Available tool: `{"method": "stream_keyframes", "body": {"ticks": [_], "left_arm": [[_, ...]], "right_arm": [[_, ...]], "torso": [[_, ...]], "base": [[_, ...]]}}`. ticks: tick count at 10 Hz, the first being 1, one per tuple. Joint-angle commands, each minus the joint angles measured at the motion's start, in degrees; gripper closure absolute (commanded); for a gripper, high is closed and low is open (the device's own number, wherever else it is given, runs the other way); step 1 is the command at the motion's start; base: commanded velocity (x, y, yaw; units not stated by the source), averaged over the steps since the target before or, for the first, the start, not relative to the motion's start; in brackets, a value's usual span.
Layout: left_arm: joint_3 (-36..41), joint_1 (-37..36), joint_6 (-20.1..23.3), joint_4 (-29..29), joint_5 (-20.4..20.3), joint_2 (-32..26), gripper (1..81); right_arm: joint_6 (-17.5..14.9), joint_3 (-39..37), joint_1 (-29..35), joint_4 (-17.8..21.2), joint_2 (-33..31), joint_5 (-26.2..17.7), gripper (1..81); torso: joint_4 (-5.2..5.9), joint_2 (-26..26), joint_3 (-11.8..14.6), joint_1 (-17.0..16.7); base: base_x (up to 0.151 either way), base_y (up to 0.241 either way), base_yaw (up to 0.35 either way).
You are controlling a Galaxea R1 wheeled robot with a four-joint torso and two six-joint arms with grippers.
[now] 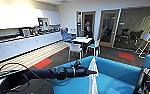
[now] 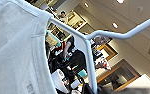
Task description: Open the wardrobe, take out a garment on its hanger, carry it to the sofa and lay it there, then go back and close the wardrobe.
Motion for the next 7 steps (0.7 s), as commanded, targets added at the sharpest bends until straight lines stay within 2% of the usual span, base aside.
{"method": "stream_keyframes", "body": {"ticks": [1,7], "left_arm": [[3.14,-9.79,0.90,1.75,-3.43,-1.07,81.1],[3.14,-9.88,0.90,1.75,-2.82,-0.81,81.1]], "right_arm": [[-0.27,0.57,2.40,0.06,0.91,-3.23,1.0],[-0.27,0.57,2.40,0.14,0.91,-3.23,1.0]], "torso": [[0.00,0.00,0.00,0.00],[0.00,0.00,0.00,0.00]], "base": [[0.000,0.000,0.000],[0.000,0.000,0.000]]}}
